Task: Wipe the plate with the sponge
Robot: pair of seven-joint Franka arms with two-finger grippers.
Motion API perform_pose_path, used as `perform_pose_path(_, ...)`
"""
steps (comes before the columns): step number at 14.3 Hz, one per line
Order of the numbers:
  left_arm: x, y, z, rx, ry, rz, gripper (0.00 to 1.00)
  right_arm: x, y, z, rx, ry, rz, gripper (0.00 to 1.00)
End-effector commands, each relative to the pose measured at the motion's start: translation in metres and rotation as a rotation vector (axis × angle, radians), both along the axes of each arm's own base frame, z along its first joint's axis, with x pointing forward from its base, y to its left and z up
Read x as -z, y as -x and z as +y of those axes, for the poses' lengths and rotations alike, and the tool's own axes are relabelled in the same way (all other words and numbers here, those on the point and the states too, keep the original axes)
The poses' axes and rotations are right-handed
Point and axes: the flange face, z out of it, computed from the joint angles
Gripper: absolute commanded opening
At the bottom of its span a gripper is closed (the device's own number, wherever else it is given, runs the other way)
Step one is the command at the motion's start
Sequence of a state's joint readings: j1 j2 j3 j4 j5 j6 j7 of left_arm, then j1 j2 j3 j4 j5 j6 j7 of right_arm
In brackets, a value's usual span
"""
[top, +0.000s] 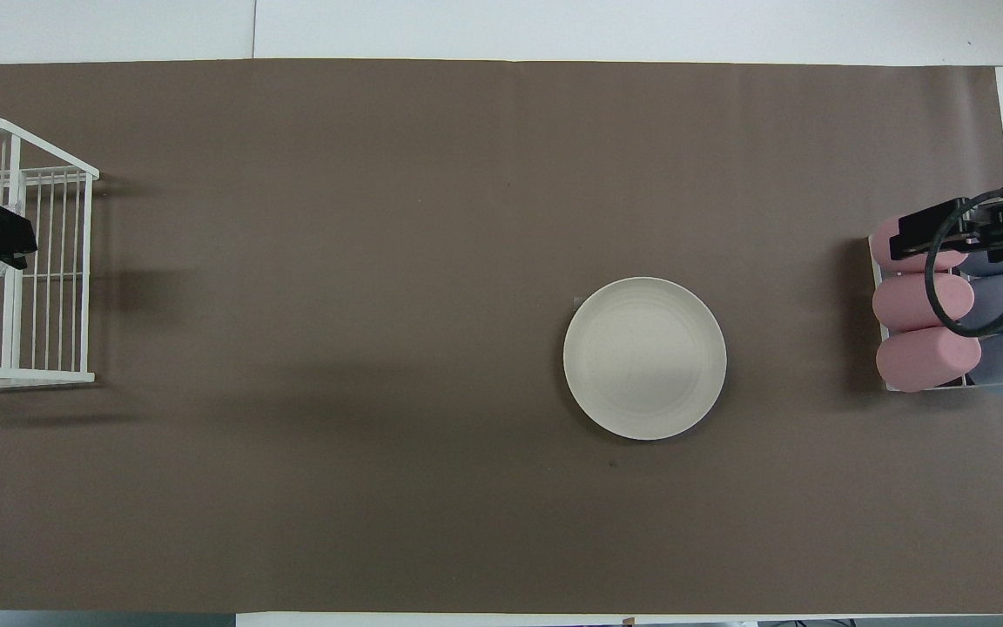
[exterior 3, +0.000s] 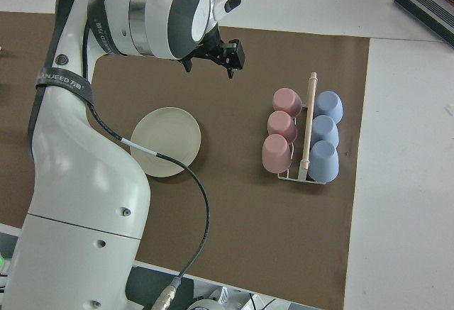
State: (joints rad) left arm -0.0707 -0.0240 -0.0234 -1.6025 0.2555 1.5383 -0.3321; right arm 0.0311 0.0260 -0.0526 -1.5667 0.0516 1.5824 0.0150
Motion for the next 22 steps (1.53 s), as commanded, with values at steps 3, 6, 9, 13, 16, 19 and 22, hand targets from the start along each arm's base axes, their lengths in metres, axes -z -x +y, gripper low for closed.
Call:
perform_pose_path(3, -0.024, 0.047, 0.001, 0.075, 0.205, 0.067, 1.0, -0.004, -0.001, -0.012, -0.032, 0.018, -0.016, 1.0)
perform_pose_path(6, -0.017, 0.045, -0.003, 0.099, 0.299, 0.054, 1.0, -0.004, -0.001, -0.011, -0.032, 0.018, -0.018, 1.0)
perform_pose_path(9, 0.004, 0.036, -0.01, 0.11, 0.301, 0.071, 1.0, -0.005, -0.002, -0.012, -0.03, 0.02, -0.019, 1.0)
perform_pose_path(13, 0.011, 0.02, -0.014, 0.106, 0.296, 0.108, 1.0, -0.005, -0.001, -0.011, -0.029, 0.02, -0.019, 1.0)
perform_pose_path(16, -0.015, 0.014, -0.014, 0.107, 0.287, 0.121, 1.0, -0.007, -0.001, -0.007, -0.032, 0.024, -0.022, 1.0)
perform_pose_path(19, -0.001, 0.018, -0.014, 0.107, 0.292, 0.099, 1.0, -0.01, -0.002, -0.003, -0.039, 0.033, -0.041, 1.0)
perform_pose_path(22, -0.001, 0.018, -0.012, 0.102, 0.295, 0.097, 1.0, -0.01, -0.003, -0.004, -0.036, 0.039, -0.043, 1.0)
